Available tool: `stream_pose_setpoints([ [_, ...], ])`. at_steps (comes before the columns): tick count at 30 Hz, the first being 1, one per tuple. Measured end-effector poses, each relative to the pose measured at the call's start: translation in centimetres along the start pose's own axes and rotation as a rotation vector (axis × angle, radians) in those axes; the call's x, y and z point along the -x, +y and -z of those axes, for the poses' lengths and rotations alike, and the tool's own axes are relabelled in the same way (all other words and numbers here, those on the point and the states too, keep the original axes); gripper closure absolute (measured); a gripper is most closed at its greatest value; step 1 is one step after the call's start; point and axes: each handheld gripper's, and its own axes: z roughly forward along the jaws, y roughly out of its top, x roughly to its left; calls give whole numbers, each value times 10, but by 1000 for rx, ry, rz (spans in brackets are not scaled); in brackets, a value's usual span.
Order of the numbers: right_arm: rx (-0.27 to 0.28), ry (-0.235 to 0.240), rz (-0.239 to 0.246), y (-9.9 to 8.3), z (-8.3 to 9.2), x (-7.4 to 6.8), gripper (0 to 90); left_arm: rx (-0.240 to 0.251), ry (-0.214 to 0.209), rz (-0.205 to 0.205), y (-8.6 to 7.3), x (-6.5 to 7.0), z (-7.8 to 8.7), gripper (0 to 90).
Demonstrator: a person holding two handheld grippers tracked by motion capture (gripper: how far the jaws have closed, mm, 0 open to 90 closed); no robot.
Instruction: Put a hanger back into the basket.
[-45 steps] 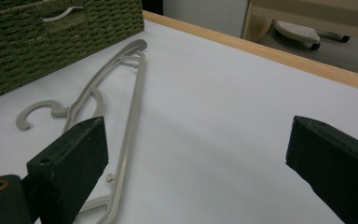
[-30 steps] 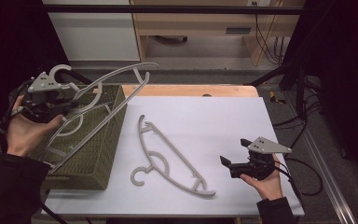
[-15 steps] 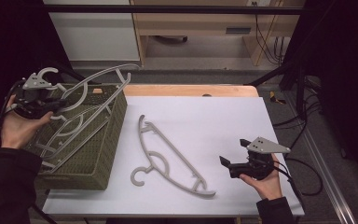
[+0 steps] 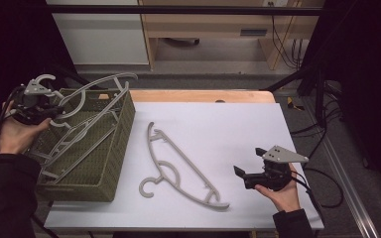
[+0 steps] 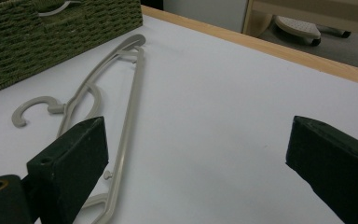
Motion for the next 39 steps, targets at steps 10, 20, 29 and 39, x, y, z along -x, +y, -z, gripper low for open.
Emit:
stream_pose_setpoints([
  [10, -4, -2, -2, 0, 0, 0, 58, -52, 11, 0, -19, -9, -20, 822],
  [20, -9, -3, 3, -1, -2, 0, 58, -81, 48, -13, -27, -14, -26, 822],
  [29, -11, -6, 2, -1, -2, 0, 59, -92, 66, -16, -35, -14, -36, 821],
  [39, -18, -7, 2, -2, -4, 0, 59, -119, 113, -61, -44, -13, -44, 821],
])
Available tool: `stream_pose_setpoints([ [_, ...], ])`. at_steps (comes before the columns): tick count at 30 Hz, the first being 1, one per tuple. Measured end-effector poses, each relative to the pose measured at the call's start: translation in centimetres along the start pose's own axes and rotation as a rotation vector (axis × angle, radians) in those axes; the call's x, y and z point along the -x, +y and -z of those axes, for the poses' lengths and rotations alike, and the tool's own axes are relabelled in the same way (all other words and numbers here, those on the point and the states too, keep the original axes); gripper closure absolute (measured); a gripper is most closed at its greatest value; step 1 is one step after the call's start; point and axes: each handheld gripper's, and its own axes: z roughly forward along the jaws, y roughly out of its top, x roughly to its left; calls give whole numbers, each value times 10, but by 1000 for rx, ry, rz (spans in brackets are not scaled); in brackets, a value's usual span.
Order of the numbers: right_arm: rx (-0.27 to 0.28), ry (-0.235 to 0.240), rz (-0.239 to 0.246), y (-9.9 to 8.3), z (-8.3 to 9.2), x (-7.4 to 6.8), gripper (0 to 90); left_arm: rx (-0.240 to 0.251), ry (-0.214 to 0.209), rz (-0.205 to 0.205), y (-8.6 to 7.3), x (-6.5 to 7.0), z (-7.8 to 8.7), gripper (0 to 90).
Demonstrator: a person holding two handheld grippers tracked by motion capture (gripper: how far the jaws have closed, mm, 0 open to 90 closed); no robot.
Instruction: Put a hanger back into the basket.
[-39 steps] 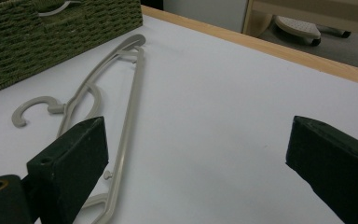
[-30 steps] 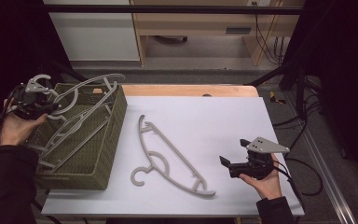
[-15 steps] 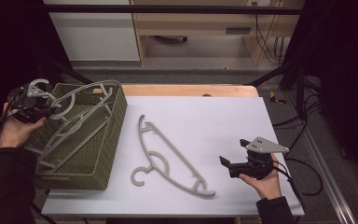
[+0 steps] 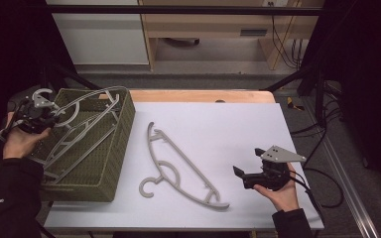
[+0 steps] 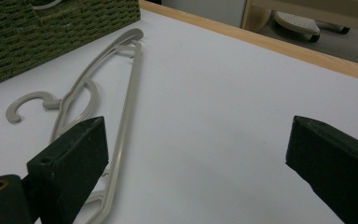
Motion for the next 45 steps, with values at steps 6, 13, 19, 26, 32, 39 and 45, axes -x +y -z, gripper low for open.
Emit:
stream_pose_setpoints([
  [6, -1, 2, 0, 0, -1, 0, 59, -25, -30, 23, -18, 3, -13, 821],
  [13, -5, 3, 2, 0, -2, -1, 60, -32, -71, 68, -21, 17, -28, 820],
  [19, 1, 1, 0, 0, 0, 0, 59, -81, -103, 100, -26, 20, -36, 809],
  [26, 4, 7, 5, 2, 1, -2, 60, 10, -151, 181, -26, 17, -10, 659],
  [32, 10, 9, 9, 4, 2, -3, 60, 175, -195, 263, -20, 26, 23, 503],
  [39, 19, 8, 6, 6, 5, -4, 60, 336, -242, 265, -11, 50, 57, 344],
  [45, 19, 14, 12, 7, 4, -4, 60, 416, -294, 269, -4, 81, 77, 286],
])
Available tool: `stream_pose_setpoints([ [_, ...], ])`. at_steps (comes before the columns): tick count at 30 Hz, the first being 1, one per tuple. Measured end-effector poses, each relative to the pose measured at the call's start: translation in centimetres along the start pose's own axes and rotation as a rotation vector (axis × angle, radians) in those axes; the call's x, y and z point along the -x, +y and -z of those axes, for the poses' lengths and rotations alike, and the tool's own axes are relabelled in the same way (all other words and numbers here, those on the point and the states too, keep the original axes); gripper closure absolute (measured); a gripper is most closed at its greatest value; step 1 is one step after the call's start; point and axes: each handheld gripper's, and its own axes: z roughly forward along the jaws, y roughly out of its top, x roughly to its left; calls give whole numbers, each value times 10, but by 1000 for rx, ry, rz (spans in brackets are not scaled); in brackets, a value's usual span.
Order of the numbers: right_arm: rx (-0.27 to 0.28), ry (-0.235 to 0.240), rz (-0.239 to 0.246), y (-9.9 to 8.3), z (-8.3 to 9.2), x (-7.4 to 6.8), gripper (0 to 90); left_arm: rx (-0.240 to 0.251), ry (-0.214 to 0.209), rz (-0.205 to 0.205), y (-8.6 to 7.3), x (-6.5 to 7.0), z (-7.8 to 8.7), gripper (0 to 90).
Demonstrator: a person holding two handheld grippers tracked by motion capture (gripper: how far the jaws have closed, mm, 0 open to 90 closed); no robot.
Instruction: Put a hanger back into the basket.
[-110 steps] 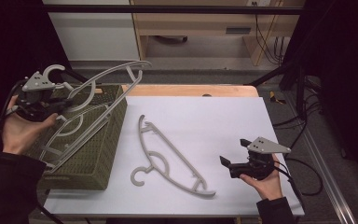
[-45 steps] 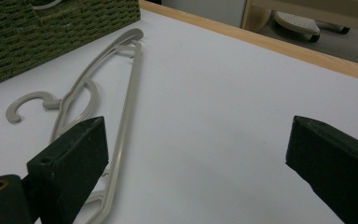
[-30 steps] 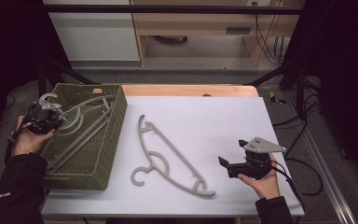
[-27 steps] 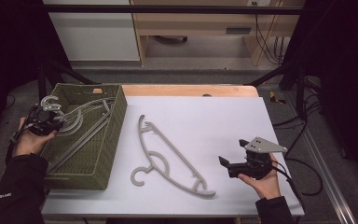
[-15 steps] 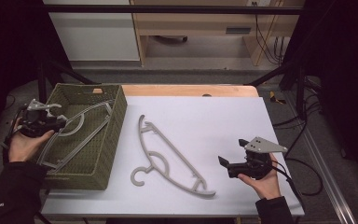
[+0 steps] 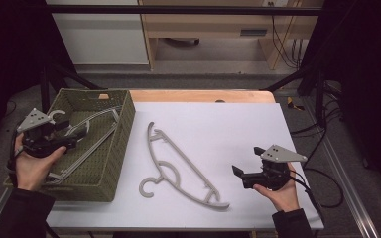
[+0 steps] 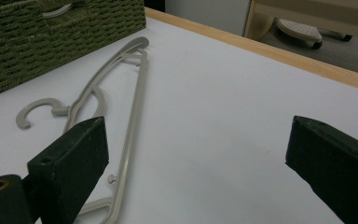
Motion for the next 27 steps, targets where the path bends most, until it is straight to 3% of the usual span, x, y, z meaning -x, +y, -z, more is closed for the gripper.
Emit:
stream_pose_setpoints([
  [11, 2, 6, 1, 1, 1, -1, 61, 54, -123, -29, -6, 63, -4, 227],
  [20, -17, 39, 29, 9, -8, -13, 74, 41, -220, -70, -24, 112, -9, 224],
  [27, -69, 81, 73, 11, -21, -30, 102, 7, -263, -77, -41, 133, -21, 216],
])
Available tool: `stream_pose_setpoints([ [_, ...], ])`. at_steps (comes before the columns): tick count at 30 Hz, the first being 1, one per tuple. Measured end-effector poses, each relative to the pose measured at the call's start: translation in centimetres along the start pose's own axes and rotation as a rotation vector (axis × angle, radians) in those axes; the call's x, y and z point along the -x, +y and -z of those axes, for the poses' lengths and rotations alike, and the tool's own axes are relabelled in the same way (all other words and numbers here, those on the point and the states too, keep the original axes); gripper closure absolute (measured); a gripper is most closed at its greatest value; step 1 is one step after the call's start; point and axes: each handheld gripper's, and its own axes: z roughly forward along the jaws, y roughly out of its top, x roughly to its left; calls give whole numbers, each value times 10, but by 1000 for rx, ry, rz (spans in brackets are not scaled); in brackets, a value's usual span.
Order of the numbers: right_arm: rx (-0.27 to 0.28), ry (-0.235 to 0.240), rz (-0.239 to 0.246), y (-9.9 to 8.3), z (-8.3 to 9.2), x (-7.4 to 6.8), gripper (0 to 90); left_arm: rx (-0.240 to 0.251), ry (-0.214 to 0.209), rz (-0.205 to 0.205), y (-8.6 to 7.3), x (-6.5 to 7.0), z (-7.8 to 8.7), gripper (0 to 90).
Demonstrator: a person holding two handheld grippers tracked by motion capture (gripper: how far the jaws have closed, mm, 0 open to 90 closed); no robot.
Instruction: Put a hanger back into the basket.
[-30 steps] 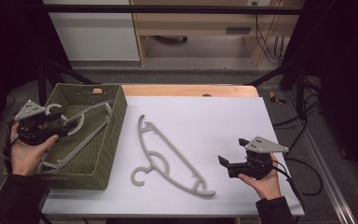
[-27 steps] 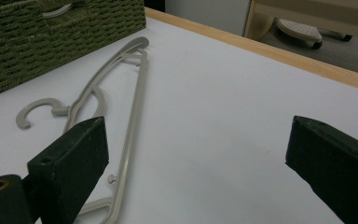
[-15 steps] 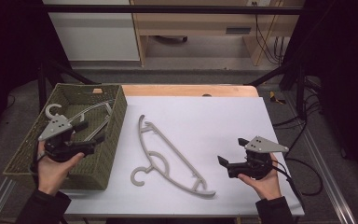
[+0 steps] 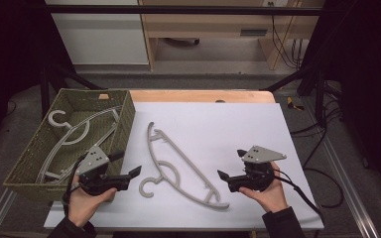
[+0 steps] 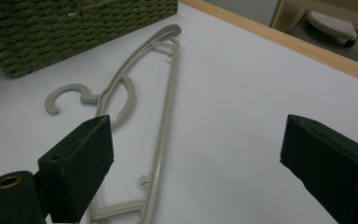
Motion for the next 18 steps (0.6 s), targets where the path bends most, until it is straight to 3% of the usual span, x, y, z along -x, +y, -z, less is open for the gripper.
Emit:
stream_pose_setpoints([
  [2, -10, 11, -2, -1, -3, -3, 111, -9, -17, 10, -3, 3, -4, 215],
  [8, -53, 46, 8, -6, -13, -11, 144, -20, -8, 2, -15, 12, -16, 210],
  [18, -108, 79, 30, -9, -30, -27, 151, -22, -63, -8, -28, 19, -30, 194],
])
